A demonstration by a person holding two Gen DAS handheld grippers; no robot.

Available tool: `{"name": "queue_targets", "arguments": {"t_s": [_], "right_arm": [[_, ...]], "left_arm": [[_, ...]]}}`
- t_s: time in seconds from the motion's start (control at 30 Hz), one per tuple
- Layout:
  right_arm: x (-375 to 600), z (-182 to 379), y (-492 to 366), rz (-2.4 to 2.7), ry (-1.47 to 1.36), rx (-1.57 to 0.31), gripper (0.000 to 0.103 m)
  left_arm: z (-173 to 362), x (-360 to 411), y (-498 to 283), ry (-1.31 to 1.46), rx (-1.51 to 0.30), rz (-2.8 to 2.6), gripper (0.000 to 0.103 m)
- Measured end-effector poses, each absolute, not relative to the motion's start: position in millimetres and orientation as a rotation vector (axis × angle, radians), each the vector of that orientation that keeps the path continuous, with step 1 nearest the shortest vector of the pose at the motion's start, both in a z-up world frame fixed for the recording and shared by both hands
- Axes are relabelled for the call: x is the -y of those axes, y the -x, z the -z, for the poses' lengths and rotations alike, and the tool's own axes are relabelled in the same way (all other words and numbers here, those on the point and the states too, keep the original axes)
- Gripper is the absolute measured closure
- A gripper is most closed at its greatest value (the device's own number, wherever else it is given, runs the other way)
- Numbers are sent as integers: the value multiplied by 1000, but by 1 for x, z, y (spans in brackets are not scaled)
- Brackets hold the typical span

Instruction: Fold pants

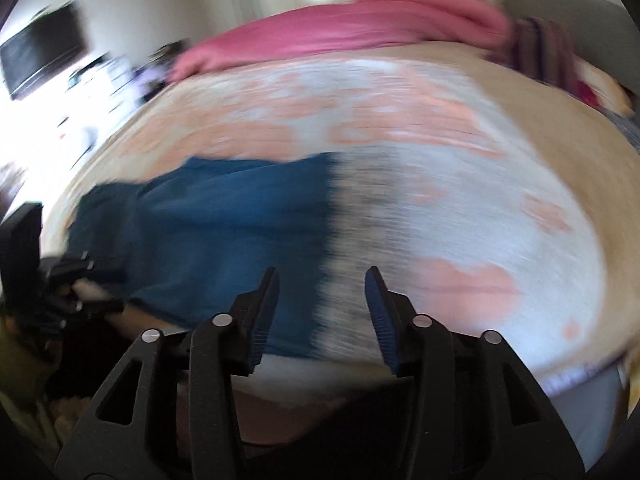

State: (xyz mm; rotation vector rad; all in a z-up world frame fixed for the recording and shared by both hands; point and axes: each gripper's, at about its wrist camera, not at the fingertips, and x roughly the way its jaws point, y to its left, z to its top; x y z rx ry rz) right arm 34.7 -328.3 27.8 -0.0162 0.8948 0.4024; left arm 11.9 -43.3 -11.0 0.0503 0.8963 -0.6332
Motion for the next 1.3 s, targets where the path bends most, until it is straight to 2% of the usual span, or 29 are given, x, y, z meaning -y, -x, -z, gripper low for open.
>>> {"name": "queue_targets", "arguments": {"t_s": [0.07, 0.1, 0.13, 0.2, 0.23, 0.3, 0.47, 0.5, 0.53, 0.63, 0.67, 0.77, 0.8, 0.87, 0.97, 1.07, 1.13, 1.3], "right_arm": [[304, -13, -44, -456, 78, -943, 60], [295, -5, -47, -462, 111, -974, 59], [287, 5, -51, -460, 141, -1010, 58], [282, 21, -51, -444, 159, -1061, 55], [283, 23, -51, -447, 147, -1056, 52], [290, 22, -48, -474, 98, -1051, 44], [301, 21, -46, -479, 41, -1058, 42], [303, 21, -46, -479, 37, -1059, 42], [304, 21, -45, -479, 34, -1060, 41], [309, 18, -51, -478, 30, -1069, 40], [310, 17, -51, -478, 27, -1071, 40], [312, 17, -48, -483, 16, -1074, 39], [312, 18, -47, -483, 16, -1074, 39], [310, 19, -46, -488, 18, -1074, 34], [306, 19, -48, -490, 33, -1078, 32], [307, 9, -47, -488, 9, -1049, 32], [306, -4, -48, -497, 11, -991, 32], [289, -17, -67, -535, 43, -933, 32]], "left_arm": [[-6, 17, -8, -7, -845, 548, 59], [-14, 5, -7, 7, -822, 496, 52], [-22, -10, -6, 20, -795, 430, 31], [-35, -43, -2, 22, -749, 227, 13], [-38, -55, -1, 15, -744, 165, 13], [-39, -75, -1, 6, -747, 58, 13], [-16, -96, -26, -2, -844, -80, 12], [-8, -95, -33, -14, -882, -86, 21], [-3, -91, -36, -16, -890, -62, 47], [-3, -83, -41, -44, -869, -59, 79], [-8, -87, -42, -34, -852, -53, 82], [-15, -108, -38, -6, -836, -109, 82], [-12, -113, -39, 11, -857, -107, 78], [-5, -113, -44, 29, -884, -99, 75], [-11, -119, -39, 58, -862, -113, 59], [-37, -124, -27, 72, -786, -121, 56], [-58, -117, -24, 50, -735, -113, 43], [-78, -67, -60, -13, -715, 56, 40]]}}
